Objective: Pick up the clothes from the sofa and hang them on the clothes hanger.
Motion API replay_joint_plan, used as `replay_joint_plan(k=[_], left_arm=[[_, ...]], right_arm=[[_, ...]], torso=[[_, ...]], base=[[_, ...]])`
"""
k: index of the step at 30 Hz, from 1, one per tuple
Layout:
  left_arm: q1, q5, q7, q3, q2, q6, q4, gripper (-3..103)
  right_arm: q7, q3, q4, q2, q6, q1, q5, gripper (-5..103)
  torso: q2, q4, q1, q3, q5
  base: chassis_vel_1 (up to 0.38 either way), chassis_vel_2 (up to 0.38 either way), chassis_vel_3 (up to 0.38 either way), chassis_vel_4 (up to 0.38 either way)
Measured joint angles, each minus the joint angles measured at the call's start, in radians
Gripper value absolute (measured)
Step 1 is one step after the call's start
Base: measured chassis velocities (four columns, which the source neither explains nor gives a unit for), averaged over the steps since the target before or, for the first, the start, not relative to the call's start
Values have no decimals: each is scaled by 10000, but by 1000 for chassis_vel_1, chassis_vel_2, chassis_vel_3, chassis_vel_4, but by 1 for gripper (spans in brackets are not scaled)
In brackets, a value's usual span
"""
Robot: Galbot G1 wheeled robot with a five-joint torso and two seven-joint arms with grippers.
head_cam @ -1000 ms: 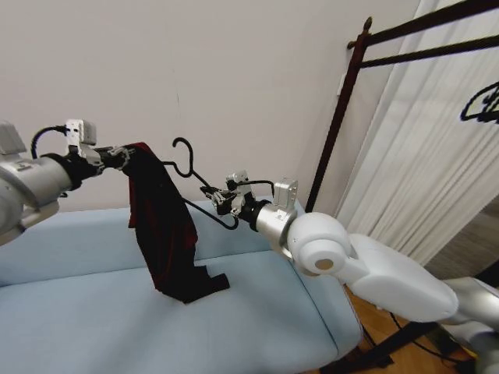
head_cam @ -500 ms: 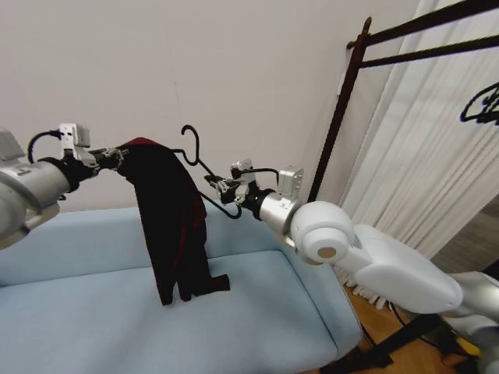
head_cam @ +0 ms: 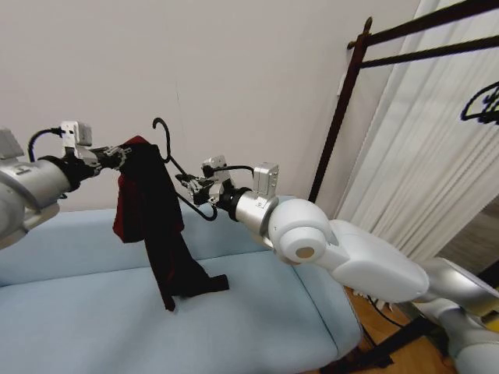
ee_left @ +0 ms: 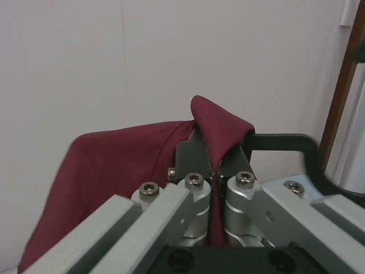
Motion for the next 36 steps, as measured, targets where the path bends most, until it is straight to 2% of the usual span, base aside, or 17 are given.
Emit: replay_joint_plan(k=[8, 16, 31, 36], left_arm=[[263, -70, -64, -451, 19, 3, -632, 0], [1372, -263, -29, -1993, -12, 65, -836, 0], [1434, 196, -11, -1565, -713, 74, -1018, 0], [1442, 377, -10, -1426, -940, 55, -1134, 0]], right_arm=[[-64, 7, -725, 208, 50, -161, -213, 2], [-144, 261, -1140, -131, 266, -357, -333, 2], [-111, 407, -166, -529, 384, 528, 229, 2], [-216, 416, -358, -494, 376, 873, 376, 2]], torso=[[0, 0, 0, 0, 0], [0, -1, 0, -1, 2], [0, -1, -1, -1, 3], [0, 1, -1, -1, 1]], base=[[0, 0, 0, 0], [0, 0, 0, 0], [0, 0, 0, 0], [0, 0, 0, 0]])
